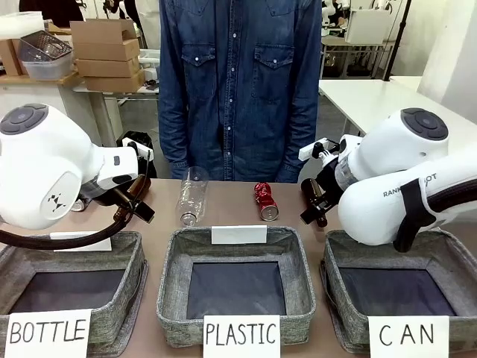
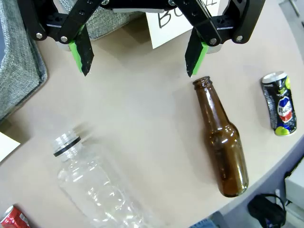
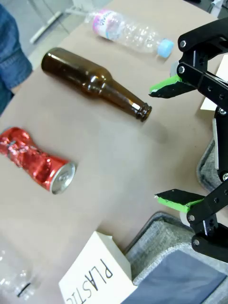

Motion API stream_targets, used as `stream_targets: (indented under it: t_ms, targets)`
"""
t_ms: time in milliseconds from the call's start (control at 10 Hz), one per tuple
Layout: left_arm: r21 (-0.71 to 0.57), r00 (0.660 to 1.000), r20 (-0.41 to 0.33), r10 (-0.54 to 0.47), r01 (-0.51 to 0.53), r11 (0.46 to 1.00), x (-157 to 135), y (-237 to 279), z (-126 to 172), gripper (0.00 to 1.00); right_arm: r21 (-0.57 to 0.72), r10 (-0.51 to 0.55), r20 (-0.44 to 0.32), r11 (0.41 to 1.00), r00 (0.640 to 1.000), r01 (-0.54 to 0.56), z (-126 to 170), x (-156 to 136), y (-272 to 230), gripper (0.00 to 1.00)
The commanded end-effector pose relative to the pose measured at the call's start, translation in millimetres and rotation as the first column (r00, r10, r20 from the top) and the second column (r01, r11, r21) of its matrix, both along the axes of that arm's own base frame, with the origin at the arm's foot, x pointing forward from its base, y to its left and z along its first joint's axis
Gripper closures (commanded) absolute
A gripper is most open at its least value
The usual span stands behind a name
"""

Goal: Sort the can waste into the basket.
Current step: Pick up the can waste from the table and place it in the right Fabric basket.

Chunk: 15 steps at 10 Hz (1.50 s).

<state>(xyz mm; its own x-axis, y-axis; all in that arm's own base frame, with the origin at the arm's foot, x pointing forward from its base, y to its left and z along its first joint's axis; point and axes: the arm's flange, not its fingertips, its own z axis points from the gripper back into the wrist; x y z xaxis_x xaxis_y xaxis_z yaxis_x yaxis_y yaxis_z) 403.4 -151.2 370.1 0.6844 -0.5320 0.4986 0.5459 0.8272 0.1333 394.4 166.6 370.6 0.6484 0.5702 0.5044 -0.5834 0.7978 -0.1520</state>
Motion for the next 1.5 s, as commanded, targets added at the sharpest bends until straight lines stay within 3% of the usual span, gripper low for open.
stream_targets:
  t_ms: [0, 500, 600, 700, 800, 900, 1000, 1100, 1200, 1300, 1400]
  targets:
    - [0.000, 1.000, 0.000, 0.000, 0.000, 1.000, 0, 0, 0, 0.00, 0.001, 0.000, 0.000, 1.000, 1.000, 0.000, 0, 0, 0, 0.00]
    - [0.000, 1.000, 0.000, 0.000, 0.000, 1.000, 0, 0, 0, 0.00, 0.000, 0.000, 0.000, 1.000, 1.000, 0.000, 0, 0, 0, 0.00]
    - [0.017, 1.000, -0.009, -0.020, 0.020, 1.000, -7, 17, 33, 0.00, 0.039, -0.015, -0.003, 0.999, 1.000, 0.015, 42, -17, -5, 0.00]
    - [0.005, 0.999, -0.051, 0.015, -0.015, 1.000, -28, 40, 78, 0.00, 0.049, -0.031, 0.041, 0.998, 0.999, 0.029, 91, -47, -15, 0.00]
    - [-0.044, 0.997, 0.073, -0.024, 0.027, 0.999, -66, 61, 122, 0.00, 0.059, -0.049, 0.137, 0.997, 0.989, 0.041, 133, -84, -27, 0.00]
    - [-0.031, 0.991, 0.136, -0.014, 0.018, 0.999, -84, 66, 134, 0.00, 0.044, -0.021, 0.213, 0.999, 0.977, 0.012, 147, -106, -29, 0.00]
    - [-0.042, 0.988, 0.149, -0.040, 0.047, 0.998, -82, 57, 126, 0.00, -0.006, -0.040, 0.241, 0.999, 0.970, 0.043, 140, -109, -23, 0.00]
    - [-0.031, 0.997, 0.076, 0.004, -0.002, 1.000, -35, 41, 122, 0.00, 0.055, -0.019, 0.152, 0.998, 0.988, 0.011, 138, -48, -14, 0.00]
    - [-0.031, 0.997, 0.076, 0.004, -0.002, 1.000, -35, 41, 122, 0.00, 0.055, -0.019, 0.152, 0.998, 0.988, 0.011, 138, -48, -14, 0.00]
    - [-0.042, 0.991, 0.134, -0.007, 0.013, 0.999, -60, 52, 161, 0.00, 0.044, -0.015, 0.219, 0.999, 0.976, 0.006, 177, -80, -18, 0.00]
    - [-0.097, 0.982, -0.003, -0.191, 0.190, 0.977, -59, 45, 159, 0.00, 0.046, -0.030, 0.103, 0.999, 0.994, 0.025, 169, -78, -24, 0.00]
